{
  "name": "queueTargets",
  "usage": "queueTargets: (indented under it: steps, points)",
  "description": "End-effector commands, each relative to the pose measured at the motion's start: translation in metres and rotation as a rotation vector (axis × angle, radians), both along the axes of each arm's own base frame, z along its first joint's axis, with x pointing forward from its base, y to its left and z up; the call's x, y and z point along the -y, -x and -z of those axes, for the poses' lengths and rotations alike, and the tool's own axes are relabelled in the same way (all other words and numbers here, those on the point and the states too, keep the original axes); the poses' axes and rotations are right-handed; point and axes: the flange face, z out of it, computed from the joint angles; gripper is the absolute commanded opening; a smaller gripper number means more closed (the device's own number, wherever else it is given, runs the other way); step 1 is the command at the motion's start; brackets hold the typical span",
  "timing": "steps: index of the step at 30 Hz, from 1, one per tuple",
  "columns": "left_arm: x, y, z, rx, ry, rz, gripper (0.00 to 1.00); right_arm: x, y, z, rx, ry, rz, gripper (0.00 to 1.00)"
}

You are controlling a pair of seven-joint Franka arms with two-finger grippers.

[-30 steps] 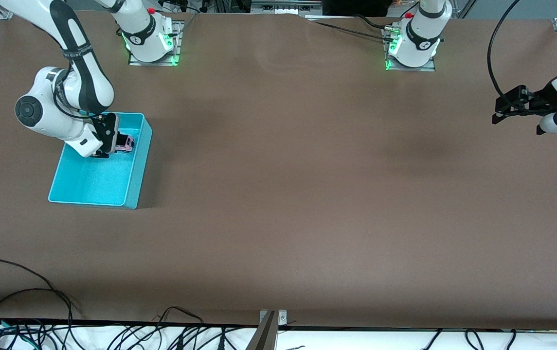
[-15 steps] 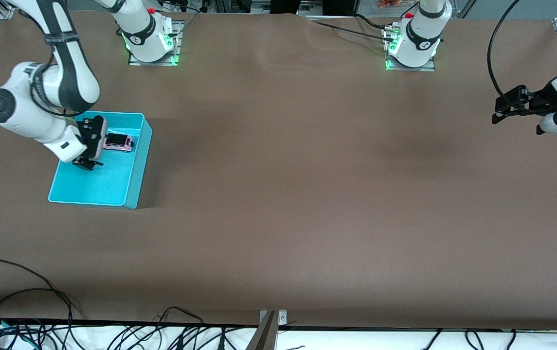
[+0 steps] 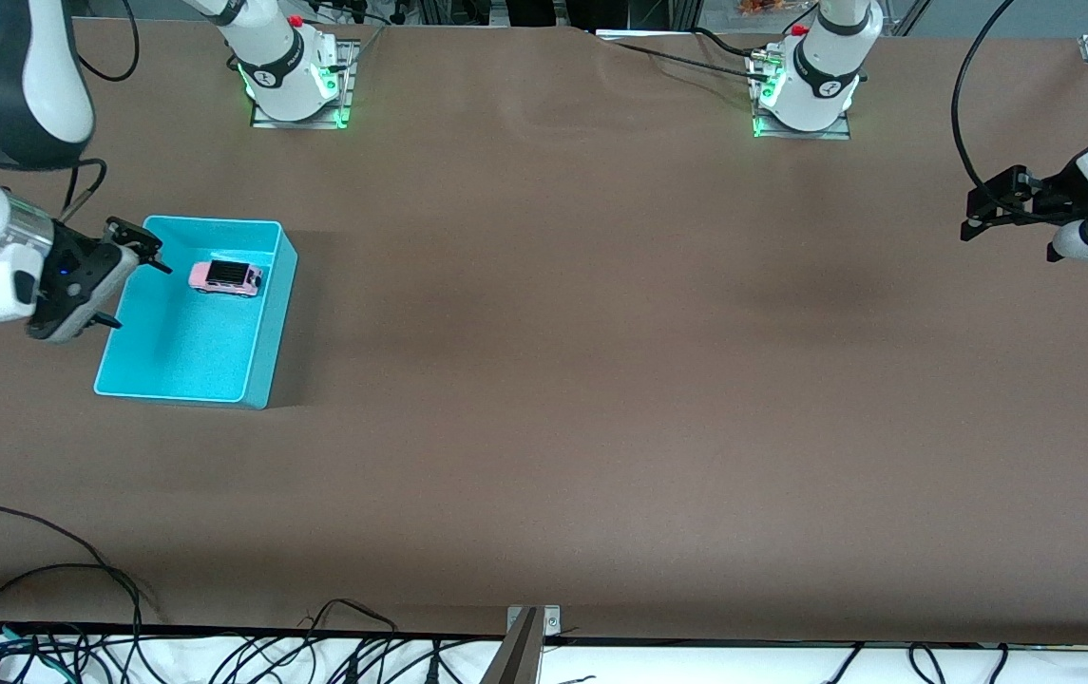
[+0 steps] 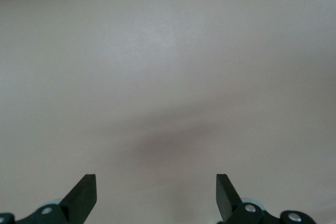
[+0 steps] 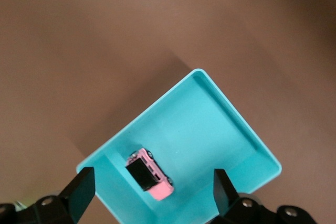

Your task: Wind and store pink jeep toy

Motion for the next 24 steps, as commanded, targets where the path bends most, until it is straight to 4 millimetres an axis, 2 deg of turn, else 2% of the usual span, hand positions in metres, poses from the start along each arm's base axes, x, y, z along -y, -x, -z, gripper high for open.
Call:
queueTargets:
  steps: [1,6,12,15,20,24]
  points:
    - [0.002,0.001,-0.006,-0.001,0.015,0.0,1.0,-0.002,-0.004,-0.046,-0.03,0.037,0.265,1.0]
    - [0.002,0.002,-0.006,-0.001,0.013,0.0,1.0,0.0,0.0,-0.084,-0.035,0.092,0.471,1.0]
    - [0.0,0.002,-0.006,-0.001,0.014,-0.003,1.0,0.007,0.005,-0.111,-0.038,0.125,0.742,1.0]
    - [0.002,0.003,-0.006,-0.007,0.014,0.0,1.0,0.013,0.005,-0.117,-0.028,0.124,0.823,1.0]
    - [0.0,0.004,-0.007,-0.012,0.014,-0.004,1.0,0.014,0.008,-0.119,-0.012,0.168,0.827,1.0]
    - [-0.001,0.003,-0.005,-0.014,0.012,-0.004,1.0,0.024,0.012,-0.12,-0.023,0.176,0.821,1.0]
